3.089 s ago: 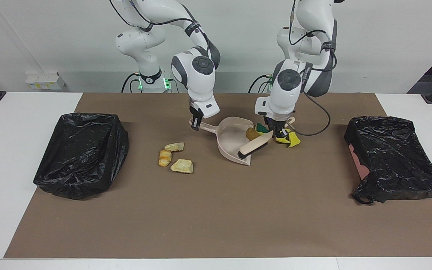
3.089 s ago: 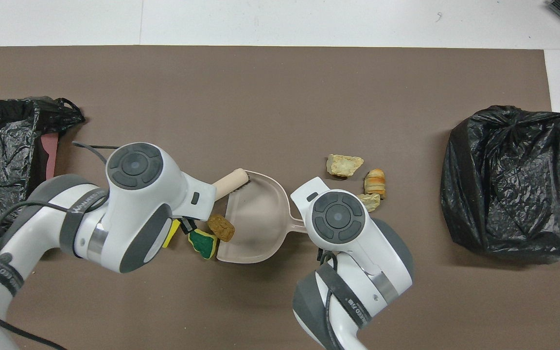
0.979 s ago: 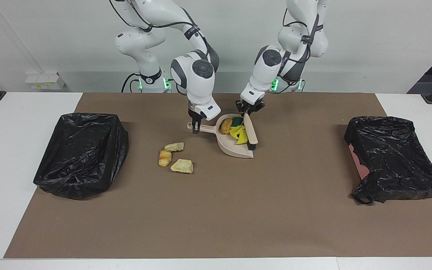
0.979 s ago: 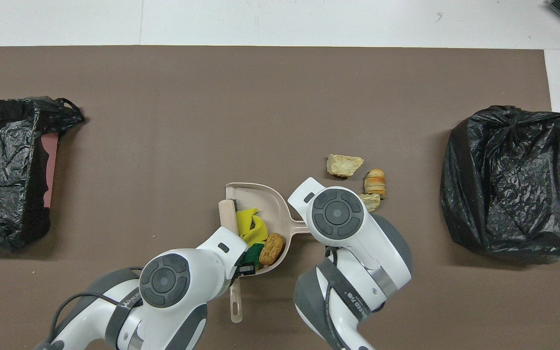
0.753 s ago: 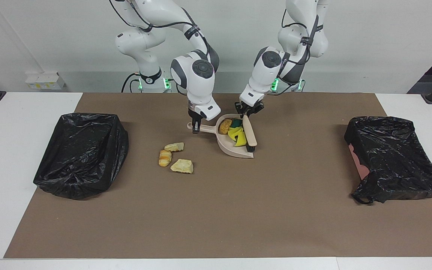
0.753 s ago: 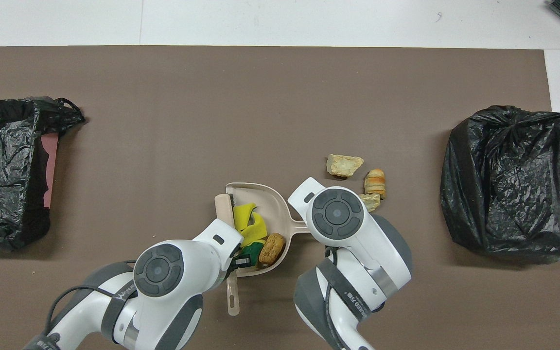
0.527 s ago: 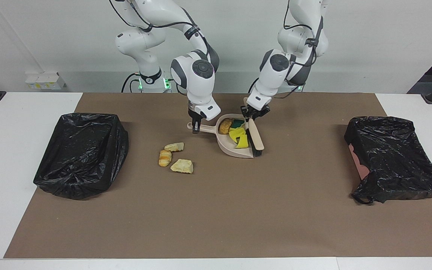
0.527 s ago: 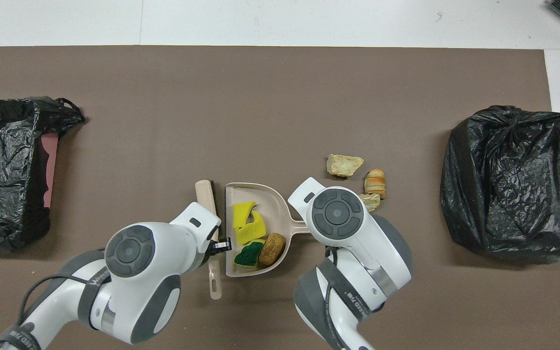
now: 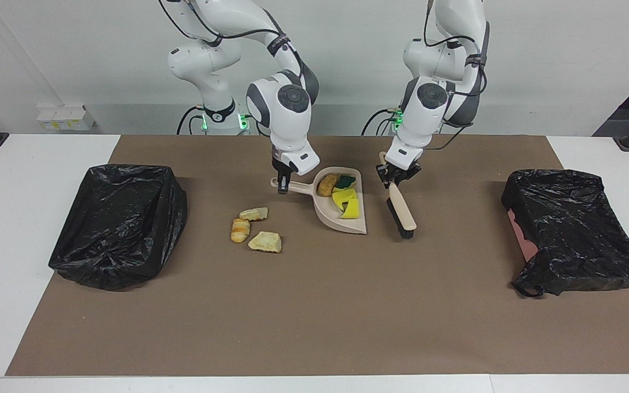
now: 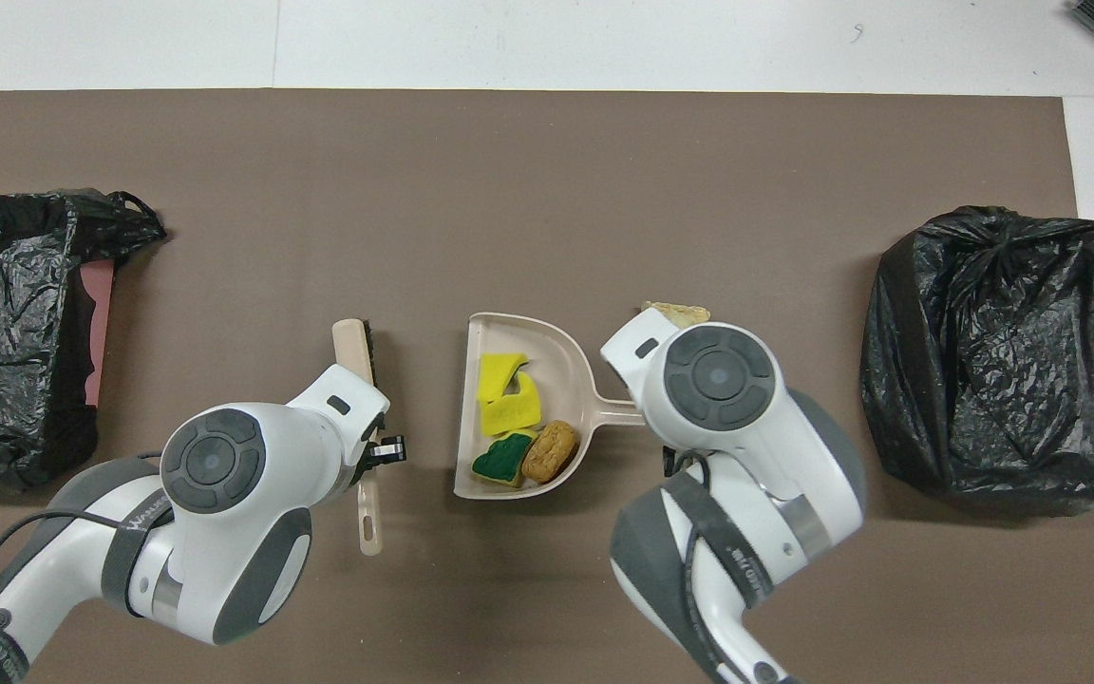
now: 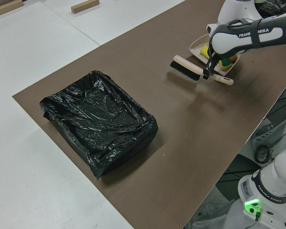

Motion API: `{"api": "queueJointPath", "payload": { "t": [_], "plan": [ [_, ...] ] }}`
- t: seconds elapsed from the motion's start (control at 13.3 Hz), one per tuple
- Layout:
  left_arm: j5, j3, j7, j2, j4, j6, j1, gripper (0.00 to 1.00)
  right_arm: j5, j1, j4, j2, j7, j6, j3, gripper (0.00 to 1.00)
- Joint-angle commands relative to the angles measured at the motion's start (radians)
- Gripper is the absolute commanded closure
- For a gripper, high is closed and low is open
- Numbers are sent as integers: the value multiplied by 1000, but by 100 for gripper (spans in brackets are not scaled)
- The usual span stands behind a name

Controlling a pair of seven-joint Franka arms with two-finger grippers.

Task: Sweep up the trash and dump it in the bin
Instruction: 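Carry the dustpan over the black bag with the right gripper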

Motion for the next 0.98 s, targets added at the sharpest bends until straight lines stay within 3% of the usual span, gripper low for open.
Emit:
{"api": "queueJointPath", "payload": {
  "t": [0.0, 0.15, 0.45, 0.9],
  "plan": [
    [22, -7, -38, -23, -3, -24, -44, 100, 1, -74, 15, -91, 0, -58, 3, 100],
    [22, -10, -72, -34, -9, -25, -79, 100, 1, -145, 64, -127, -6, -124, 1, 100],
    [14, -12, -268, -31, -23, -19, -254, 100, -2, -347, 92, -184, -109, -192, 0, 100],
    [-70, -13, -394, -39, -56, -2, -426, 100, -45, -689, 100, -192, -443, -183, -25, 100]
  ]
}}
